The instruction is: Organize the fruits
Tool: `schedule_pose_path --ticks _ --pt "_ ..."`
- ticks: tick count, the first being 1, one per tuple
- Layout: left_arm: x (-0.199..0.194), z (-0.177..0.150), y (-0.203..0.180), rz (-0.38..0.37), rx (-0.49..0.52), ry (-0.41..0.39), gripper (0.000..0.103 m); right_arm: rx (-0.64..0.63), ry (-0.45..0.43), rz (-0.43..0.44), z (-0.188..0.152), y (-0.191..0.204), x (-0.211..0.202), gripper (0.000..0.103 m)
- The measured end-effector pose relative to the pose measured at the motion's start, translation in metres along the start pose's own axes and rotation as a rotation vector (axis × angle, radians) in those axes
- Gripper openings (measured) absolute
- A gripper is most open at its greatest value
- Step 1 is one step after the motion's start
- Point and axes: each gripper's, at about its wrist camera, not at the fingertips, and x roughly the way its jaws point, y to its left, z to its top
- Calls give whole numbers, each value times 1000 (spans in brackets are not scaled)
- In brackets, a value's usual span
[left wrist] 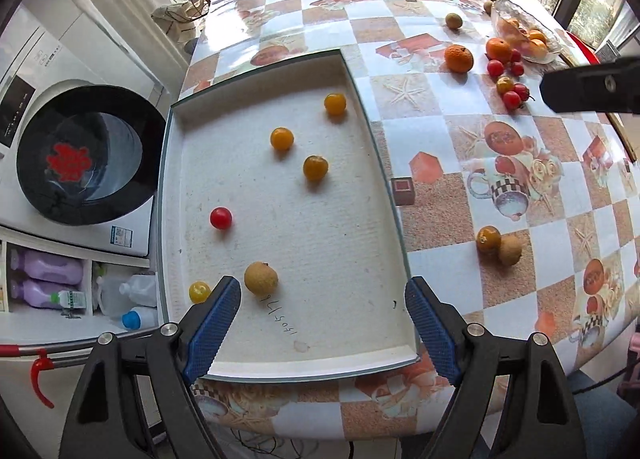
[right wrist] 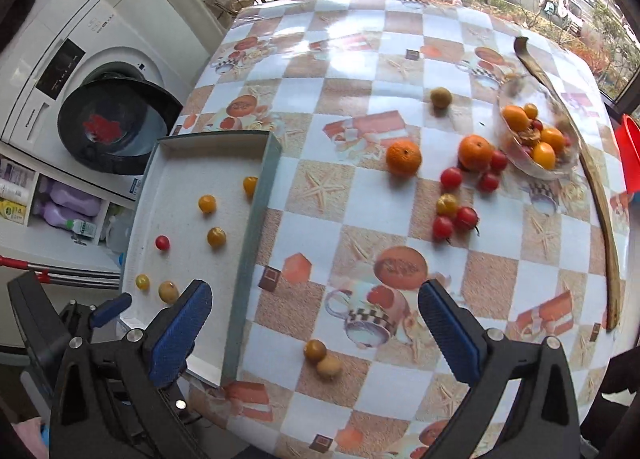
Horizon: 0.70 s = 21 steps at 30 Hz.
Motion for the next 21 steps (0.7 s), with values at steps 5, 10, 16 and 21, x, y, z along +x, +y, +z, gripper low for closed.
schedule_pose_path --ticks 5,10,16,21 --pt "-26 7 -30 -47 57 -1 85 52 27 -40 -37 -33 -19 103" --pt "-51 14 -62 -87 115 -19 85 62 37 -81 -62 -54 -33 103" --pt "-65 23 -92 -110 150 -25 85 67 50 -117 -74 -75 -39 103" --pt "-66 26 -97 -113 84 4 85 53 47 -111 -74 -86 -40 103"
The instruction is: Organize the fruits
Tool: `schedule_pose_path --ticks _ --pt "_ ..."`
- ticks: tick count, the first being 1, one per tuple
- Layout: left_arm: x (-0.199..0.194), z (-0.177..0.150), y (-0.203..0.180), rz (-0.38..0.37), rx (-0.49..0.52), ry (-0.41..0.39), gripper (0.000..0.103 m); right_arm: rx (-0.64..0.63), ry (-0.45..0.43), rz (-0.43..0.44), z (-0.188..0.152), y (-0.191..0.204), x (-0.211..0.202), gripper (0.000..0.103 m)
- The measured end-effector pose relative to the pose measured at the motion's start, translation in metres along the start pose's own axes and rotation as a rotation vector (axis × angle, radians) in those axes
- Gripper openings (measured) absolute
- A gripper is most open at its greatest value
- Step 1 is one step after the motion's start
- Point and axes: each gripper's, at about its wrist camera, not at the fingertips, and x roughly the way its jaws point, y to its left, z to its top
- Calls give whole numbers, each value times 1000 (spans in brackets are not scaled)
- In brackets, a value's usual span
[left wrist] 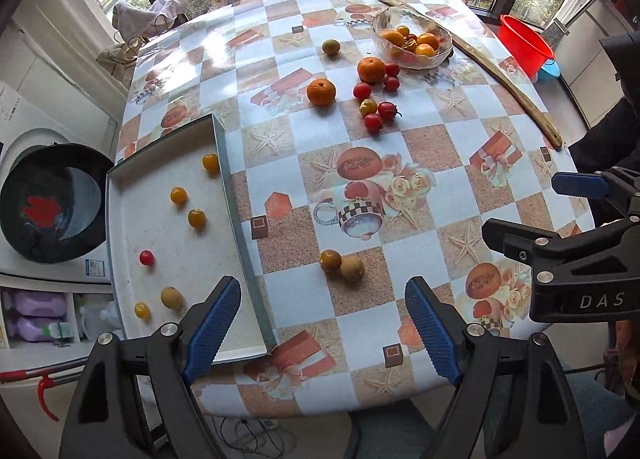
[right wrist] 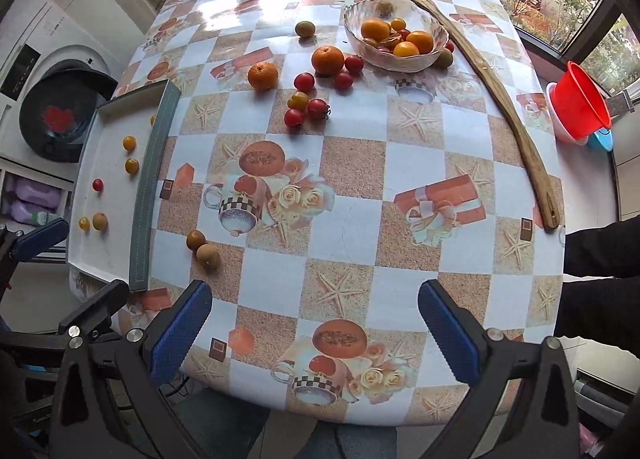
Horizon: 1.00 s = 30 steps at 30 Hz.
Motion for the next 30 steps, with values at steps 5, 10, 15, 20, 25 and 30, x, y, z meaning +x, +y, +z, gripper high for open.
schedule_pose_path --ticks 5,10,15,20,25,30 --pt "6 -3 -3 36 -37 28 85 -28 0 17 3 -5 5 103" --pt "12 -4 -9 62 -55 56 85 -45 10 35 2 -12 12 103" --pt "16 -2 -18 80 -54 69 85 -69 13 40 2 -15 17 103" --pt "18 3 -22 84 -60 68 85 -81 10 45 4 -19 20 103" --pt "22 10 -23 88 -55 61 85 -61 11 46 7 -30 26 103" --pt "26 18 -20 93 -62 48 85 -31 18 44 9 -42 31 103"
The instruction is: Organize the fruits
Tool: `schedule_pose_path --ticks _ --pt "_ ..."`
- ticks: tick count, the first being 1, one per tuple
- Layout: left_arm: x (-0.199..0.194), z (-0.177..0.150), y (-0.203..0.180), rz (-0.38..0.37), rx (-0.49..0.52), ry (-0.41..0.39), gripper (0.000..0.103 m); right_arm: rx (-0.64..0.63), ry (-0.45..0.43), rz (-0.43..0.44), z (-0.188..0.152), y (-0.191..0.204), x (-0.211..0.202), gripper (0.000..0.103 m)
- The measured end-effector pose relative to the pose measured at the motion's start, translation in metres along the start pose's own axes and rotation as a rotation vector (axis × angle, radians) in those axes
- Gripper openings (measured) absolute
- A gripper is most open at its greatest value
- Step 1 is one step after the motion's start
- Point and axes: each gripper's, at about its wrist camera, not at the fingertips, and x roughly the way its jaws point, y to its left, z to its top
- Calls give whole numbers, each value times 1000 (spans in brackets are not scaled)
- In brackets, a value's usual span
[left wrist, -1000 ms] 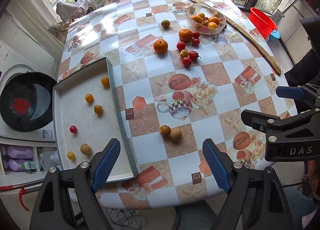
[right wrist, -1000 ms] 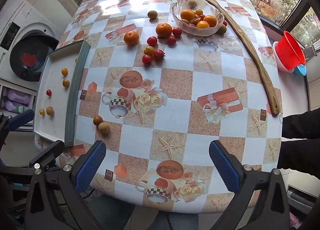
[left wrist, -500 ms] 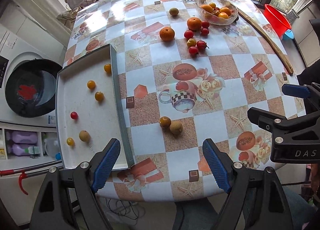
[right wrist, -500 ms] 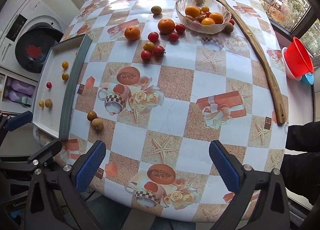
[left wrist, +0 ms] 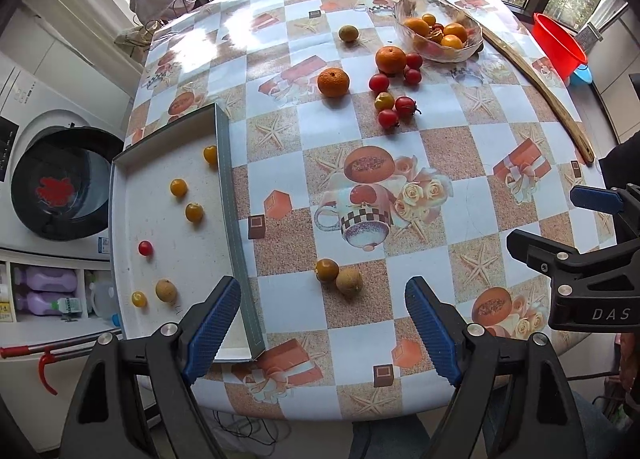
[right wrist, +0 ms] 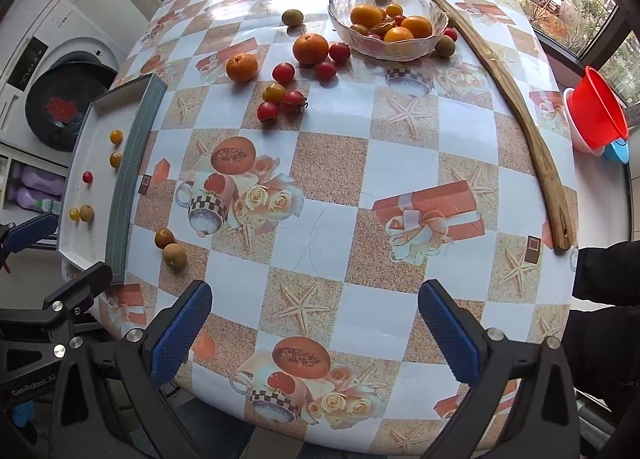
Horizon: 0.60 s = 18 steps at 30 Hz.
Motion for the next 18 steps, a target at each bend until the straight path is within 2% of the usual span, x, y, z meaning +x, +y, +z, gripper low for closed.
schedule_pose_path --ticks 18 --pt "12 13 11 -9 -17 1 85 12 18 -28 10 -8 12 103"
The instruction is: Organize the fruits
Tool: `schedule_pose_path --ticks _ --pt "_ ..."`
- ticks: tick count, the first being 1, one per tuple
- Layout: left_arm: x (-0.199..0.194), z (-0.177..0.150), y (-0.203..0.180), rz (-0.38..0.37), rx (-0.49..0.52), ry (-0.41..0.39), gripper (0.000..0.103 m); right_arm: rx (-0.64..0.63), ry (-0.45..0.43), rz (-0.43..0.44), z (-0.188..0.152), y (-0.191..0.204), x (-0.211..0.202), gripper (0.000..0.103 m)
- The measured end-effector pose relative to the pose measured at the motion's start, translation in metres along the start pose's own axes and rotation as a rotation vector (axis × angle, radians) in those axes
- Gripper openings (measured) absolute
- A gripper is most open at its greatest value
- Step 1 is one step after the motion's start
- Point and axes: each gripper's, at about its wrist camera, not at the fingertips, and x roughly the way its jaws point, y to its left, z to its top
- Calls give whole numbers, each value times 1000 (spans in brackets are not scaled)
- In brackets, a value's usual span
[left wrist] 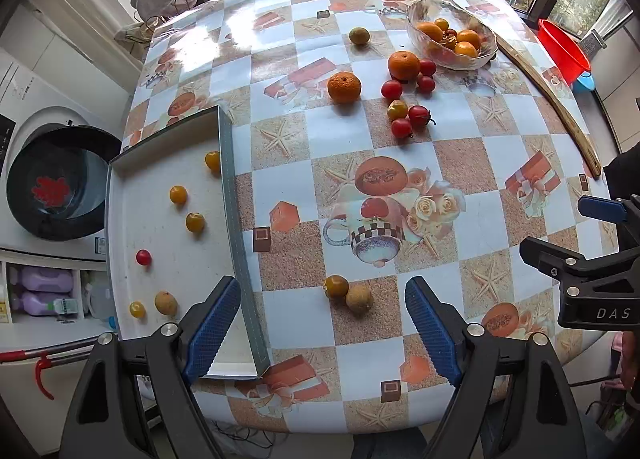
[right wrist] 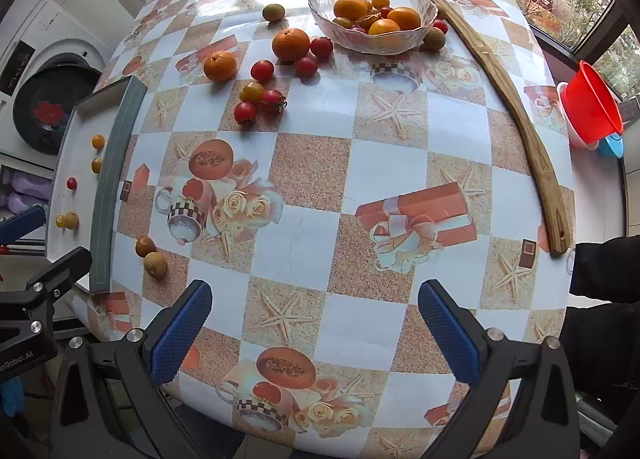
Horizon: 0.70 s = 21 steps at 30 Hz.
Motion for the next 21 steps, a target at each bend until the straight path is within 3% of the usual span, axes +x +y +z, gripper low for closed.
schedule_pose_path --ticks 21 --pt "14 22 11 -29 -8 -26 85 29 -2 -29 7 -8 6 103"
